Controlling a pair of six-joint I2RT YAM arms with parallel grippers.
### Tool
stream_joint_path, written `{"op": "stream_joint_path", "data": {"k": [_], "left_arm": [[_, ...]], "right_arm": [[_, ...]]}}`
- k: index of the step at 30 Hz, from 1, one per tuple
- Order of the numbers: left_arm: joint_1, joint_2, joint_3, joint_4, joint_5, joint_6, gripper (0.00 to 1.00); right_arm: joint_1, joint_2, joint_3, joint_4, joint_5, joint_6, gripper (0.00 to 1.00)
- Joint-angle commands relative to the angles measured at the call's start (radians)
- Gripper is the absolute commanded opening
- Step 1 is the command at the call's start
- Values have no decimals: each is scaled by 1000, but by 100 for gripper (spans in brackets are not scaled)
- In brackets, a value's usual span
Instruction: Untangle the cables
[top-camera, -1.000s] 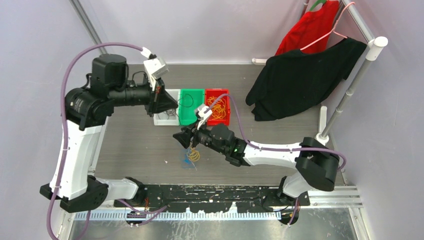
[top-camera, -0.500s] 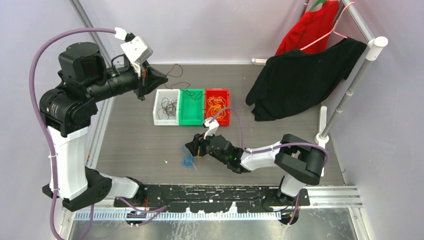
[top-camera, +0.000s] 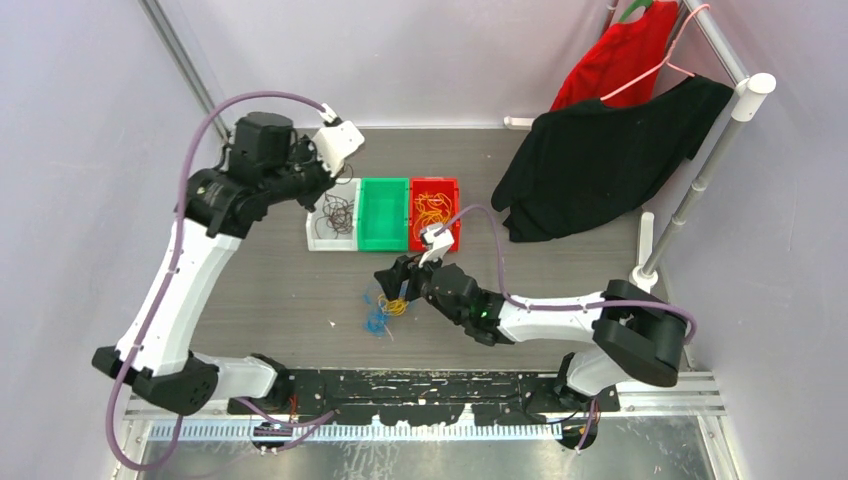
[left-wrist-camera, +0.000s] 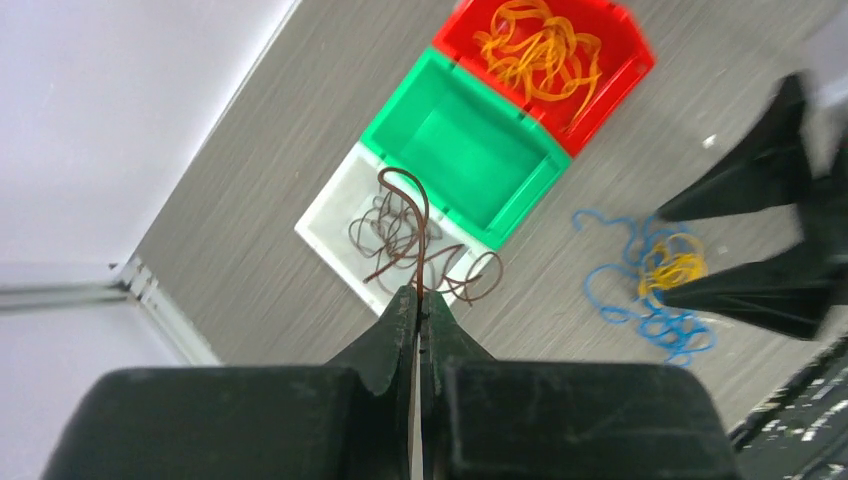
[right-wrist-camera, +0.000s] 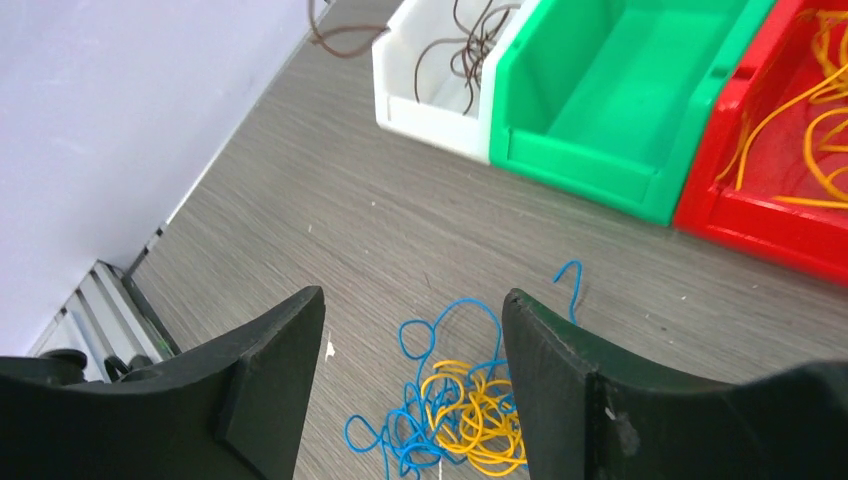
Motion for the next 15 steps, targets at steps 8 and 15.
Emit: {"op": "stream_joint_path", "data": {"k": [8, 15], "left_arm": [[106, 129, -203, 301, -147, 163, 0], [215, 259, -221, 416, -140, 206, 0]], "right_arm": [[0, -112, 57, -104, 106, -40, 73], [-4, -152, 52, -142, 142, -57, 73]]}}
